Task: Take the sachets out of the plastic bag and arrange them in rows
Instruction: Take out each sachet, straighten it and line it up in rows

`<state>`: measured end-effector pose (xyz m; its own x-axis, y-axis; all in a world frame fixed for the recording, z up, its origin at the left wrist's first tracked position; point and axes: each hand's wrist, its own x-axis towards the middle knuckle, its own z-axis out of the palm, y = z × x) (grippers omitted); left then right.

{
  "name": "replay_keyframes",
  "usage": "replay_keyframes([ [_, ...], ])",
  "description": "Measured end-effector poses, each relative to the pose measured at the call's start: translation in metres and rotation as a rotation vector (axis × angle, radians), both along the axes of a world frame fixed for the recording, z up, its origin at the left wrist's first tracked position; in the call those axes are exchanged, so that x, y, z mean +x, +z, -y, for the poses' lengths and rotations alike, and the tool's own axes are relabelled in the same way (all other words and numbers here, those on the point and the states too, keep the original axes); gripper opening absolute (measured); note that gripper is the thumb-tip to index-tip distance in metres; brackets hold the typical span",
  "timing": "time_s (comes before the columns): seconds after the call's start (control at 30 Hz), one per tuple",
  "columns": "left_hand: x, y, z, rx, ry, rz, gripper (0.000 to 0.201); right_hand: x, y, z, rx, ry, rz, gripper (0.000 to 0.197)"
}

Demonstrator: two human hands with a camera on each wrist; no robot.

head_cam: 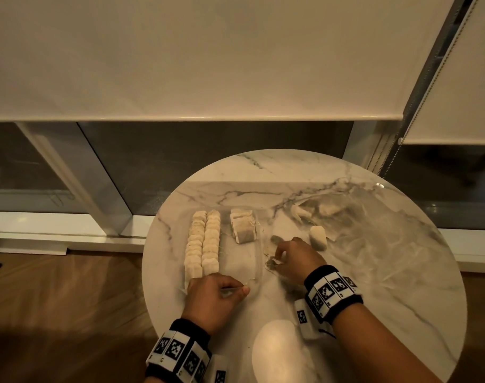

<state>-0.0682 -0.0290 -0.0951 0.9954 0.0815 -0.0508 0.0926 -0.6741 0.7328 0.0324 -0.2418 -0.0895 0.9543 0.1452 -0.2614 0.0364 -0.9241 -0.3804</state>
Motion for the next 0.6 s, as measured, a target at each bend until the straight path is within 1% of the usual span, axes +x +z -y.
replay_keyframes([
  [0.07, 0.000, 0.000, 0.000, -0.004, 0.002, 0.001, 0.021, 0.002, 0.002, 0.008, 0.085, -0.020, -0.012, 0.008],
  [0.1, 0.000, 0.000, 0.000, -0.001, 0.000, 0.001, 0.021, 0.002, 0.002, 0.013, 0.122, -0.028, -0.016, 0.008],
  [0.17, 0.000, 0.000, 0.000, 0.006, -0.007, 0.002, 0.022, 0.003, 0.003, 0.021, 0.177, -0.067, 0.005, 0.020],
  [0.2, 0.000, 0.000, 0.000, 0.009, -0.008, 0.004, 0.022, 0.003, 0.005, 0.026, 0.203, -0.086, 0.017, 0.022],
  [0.33, 0.001, 0.001, 0.000, 0.021, -0.005, 0.004, 0.023, 0.004, 0.016, 0.038, 0.293, -0.100, 0.057, 0.018],
  [0.43, 0.000, 0.002, 0.000, 0.012, -0.005, -0.001, 0.023, 0.006, 0.021, 0.045, 0.338, -0.087, 0.104, 0.021],
  [0.6, 0.000, 0.003, 0.000, -0.018, 0.003, -0.020, 0.021, 0.010, 0.033, 0.050, 0.490, -0.090, 0.074, 0.011],
])
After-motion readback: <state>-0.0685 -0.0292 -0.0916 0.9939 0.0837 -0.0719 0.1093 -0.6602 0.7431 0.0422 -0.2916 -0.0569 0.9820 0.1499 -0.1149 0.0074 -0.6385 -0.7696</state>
